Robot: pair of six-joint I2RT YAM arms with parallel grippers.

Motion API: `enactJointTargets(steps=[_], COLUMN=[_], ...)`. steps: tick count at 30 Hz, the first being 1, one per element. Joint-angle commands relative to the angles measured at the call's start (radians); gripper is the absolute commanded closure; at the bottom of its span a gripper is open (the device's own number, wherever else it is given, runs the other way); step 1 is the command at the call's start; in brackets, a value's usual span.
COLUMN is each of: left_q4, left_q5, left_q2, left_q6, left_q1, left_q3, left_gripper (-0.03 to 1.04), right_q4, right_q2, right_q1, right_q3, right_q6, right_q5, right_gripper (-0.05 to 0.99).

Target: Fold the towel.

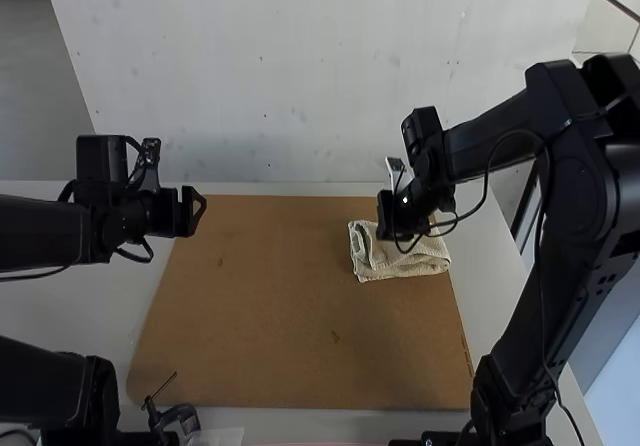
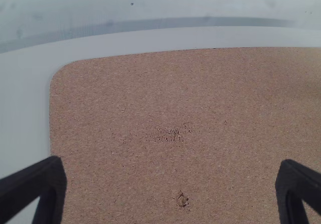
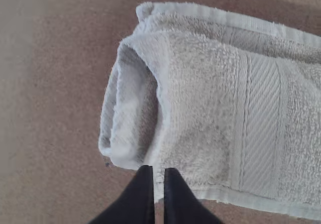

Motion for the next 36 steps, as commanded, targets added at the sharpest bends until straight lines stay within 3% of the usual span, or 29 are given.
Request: enactJointTargets(steps=[1,12,20,24,29,36], left_q4=[0.008,0.007,0.007,0.008,0.007,0.008], left_q5=[0.004,0.004,0.004,0.004,0.005,0.005], left_q2=[-0.022,-0.022,-0.026,-0.031,-0.033,-0.036], left_q6=[-0.01,-0.011,-0.011,-0.011,-0.011,-0.011], left_q1=[-0.007,-0.006,-0.004,-0.003,-0.003,-0.004], left_q3=[-0.022,-0.023,-0.027,-0.028,-0.028,-0.03], left_gripper=[0.08,0.08,0.08,0.08,0.08,0.08], right_q4=[0.003,0.015,0.078,0.198,0.137,0.138], right_q2=[0.023,0.091,0.125,0.129,-0.006,-0.112], right_q1=[0.022,0.091,0.146,0.158,0.088,-0.018], right_q3=[-0.006,-0.012,-0.004,-0.039,-0.016,-0.012], right_q6=[-0.039,-0.031,0.027,0.095,0.081,0.075], right_q5=[0.046,0.099,0.101,0.066,0.049,0.007], right_gripper=[0.91,0.91,0.91,0.91,0.91,0.91])
